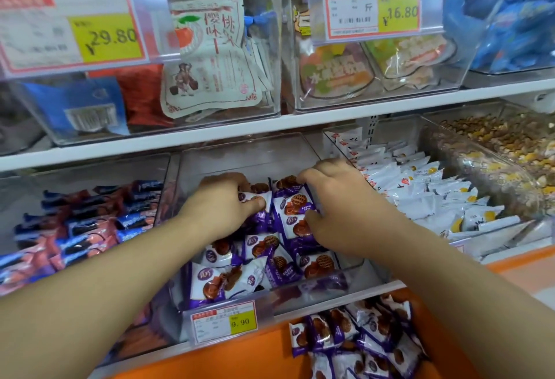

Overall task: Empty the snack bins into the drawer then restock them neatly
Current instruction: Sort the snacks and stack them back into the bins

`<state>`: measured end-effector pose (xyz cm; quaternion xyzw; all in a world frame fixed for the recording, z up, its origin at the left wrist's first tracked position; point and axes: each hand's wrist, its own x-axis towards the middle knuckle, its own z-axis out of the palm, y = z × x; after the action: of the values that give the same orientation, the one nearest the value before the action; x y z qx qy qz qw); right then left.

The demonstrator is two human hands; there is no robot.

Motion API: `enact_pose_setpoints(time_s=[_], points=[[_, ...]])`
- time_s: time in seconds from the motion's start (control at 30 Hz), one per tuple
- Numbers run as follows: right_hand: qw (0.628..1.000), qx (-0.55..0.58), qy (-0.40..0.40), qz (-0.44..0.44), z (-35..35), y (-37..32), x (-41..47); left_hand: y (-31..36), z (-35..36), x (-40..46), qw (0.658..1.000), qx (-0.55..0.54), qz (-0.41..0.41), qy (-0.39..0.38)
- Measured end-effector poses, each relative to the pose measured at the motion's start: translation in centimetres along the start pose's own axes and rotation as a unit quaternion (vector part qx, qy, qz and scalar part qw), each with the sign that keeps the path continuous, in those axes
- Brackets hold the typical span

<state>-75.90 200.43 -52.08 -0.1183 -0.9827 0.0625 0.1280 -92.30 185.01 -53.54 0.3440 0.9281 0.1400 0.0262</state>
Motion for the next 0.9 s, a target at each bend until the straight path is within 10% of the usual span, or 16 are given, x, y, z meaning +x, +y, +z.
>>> enact_pose_setpoints(time_s=[0.17,0.47,0.9], points=[[1.000,0.001,-0.001,0.002,-0.1,0.2,0.1,0.1,0.5,0.4,0.988,0.068,0.007,-0.136],[0.998,0.010,0.000,-0.060,0.5,-0.3,-0.1,0.4,0.6,0.3,0.964,0.209,0.093,-0.135],[0.960,0.186,-0.191,-0.089,3.6,-5.1,0.4,-5.8,-4.0,-6.0,0.974,0.116,0.191,0.020]])
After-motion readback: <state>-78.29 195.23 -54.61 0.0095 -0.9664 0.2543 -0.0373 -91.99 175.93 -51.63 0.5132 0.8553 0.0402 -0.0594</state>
